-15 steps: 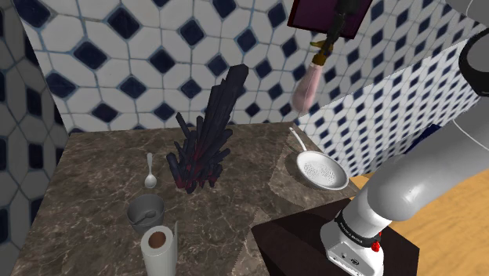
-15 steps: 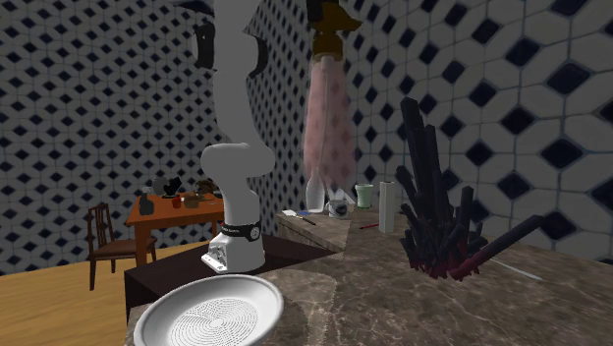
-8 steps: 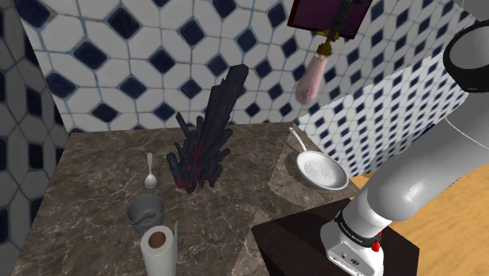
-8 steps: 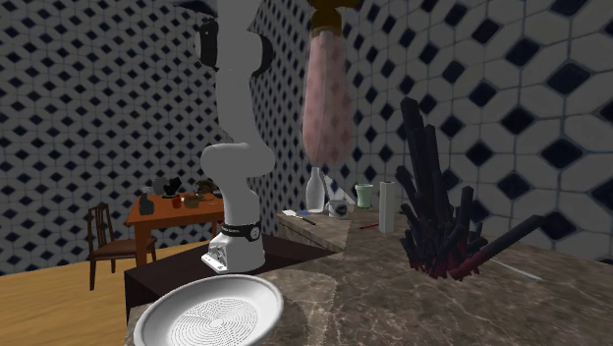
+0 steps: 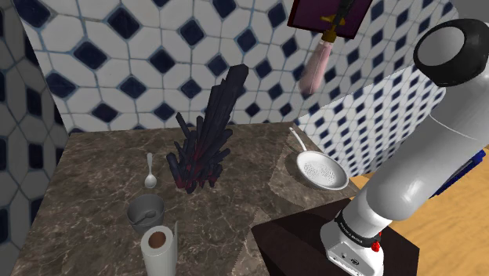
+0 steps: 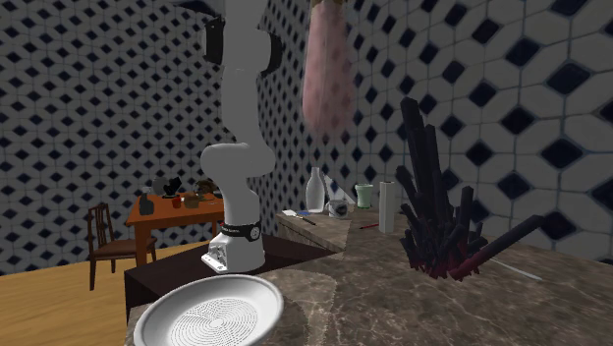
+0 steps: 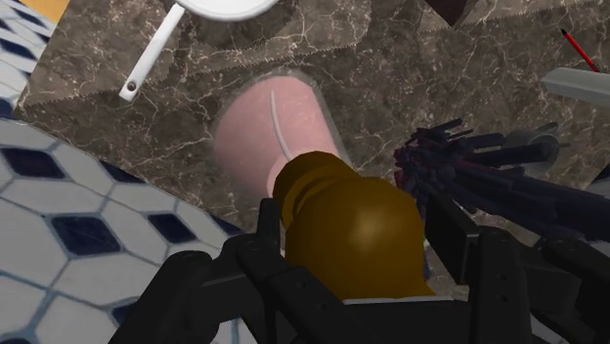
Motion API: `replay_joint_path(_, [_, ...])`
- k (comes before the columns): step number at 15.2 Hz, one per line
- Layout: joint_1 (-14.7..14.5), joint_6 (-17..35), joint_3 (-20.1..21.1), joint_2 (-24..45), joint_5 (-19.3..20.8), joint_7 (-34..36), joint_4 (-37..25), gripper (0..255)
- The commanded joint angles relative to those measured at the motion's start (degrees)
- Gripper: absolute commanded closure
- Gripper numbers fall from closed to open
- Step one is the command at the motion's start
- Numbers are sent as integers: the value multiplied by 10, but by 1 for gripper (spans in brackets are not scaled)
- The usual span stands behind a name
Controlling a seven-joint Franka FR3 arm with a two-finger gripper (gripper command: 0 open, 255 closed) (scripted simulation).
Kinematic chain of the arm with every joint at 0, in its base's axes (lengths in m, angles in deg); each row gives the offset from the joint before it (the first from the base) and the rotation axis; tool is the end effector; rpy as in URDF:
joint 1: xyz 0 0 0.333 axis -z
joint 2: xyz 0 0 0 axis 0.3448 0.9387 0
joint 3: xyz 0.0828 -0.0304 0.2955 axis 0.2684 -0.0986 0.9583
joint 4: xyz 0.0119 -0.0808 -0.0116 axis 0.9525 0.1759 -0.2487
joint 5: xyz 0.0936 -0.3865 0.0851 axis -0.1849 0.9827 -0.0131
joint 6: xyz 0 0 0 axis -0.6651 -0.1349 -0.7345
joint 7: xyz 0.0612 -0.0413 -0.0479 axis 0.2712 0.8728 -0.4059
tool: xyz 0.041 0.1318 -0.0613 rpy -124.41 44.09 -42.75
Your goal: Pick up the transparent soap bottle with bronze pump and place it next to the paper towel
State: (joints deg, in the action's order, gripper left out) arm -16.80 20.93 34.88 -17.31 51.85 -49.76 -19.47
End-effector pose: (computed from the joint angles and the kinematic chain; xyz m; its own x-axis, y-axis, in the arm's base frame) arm 0.4175 -0.1991 0.7542 0.9747 0.2201 0.0395 0.2236 -0.9610 -0.1627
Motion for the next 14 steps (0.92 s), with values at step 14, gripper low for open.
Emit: replay_joint_path(14, [-82, 36, 146, -167, 25, 217, 165, 255])
